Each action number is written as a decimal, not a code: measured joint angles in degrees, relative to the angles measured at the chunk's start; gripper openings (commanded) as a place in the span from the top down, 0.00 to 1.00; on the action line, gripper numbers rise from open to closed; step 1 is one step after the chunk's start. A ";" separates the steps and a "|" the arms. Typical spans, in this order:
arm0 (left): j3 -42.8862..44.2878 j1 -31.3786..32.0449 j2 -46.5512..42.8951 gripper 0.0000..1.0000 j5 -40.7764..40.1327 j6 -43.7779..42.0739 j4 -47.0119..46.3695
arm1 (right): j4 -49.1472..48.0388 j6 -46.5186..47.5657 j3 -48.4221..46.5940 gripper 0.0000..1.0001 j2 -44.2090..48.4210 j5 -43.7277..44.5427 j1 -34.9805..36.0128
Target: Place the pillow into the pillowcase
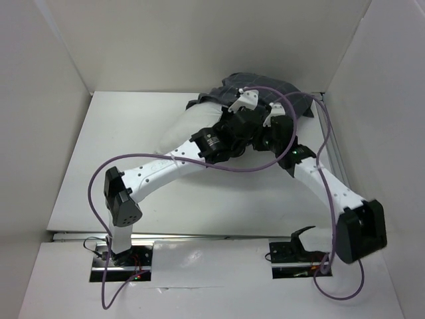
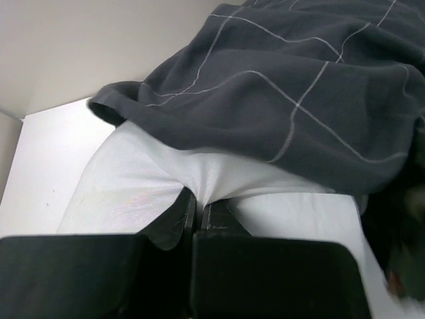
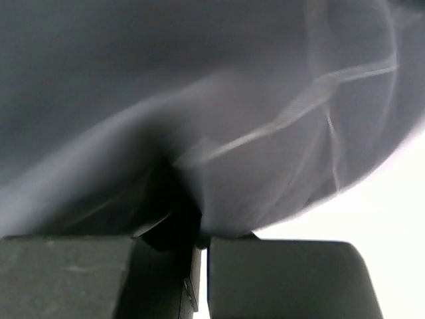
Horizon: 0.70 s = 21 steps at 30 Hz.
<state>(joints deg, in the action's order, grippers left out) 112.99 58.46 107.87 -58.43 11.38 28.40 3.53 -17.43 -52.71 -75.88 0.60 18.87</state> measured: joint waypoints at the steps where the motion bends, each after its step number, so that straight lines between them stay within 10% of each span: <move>1: 0.00 -0.15 0.44 1.00 0.11 0.79 0.04 | 2.47 1.20 -0.13 1.00 2.99 -2.51 0.83; 11: 0.70 -2.56 3.67 1.00 0.00 7.50 3.98 | 12.39 11.54 1.05 0.97 29.44 -30.99 1.81; 15: 0.33 -3.98 4.20 1.00 3.30 10.56 4.61 | 12.46 12.20 1.73 0.00 31.36 -37.79 2.03; 21: -2.43 -3.32 4.11 1.00 8.11 13.92 3.32 | 13.81 10.29 -1.70 0.00 26.93 -38.99 3.10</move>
<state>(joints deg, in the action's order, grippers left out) 110.56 55.13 111.98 -50.33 25.30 31.73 17.34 -7.14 -54.41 -48.95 -38.39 21.98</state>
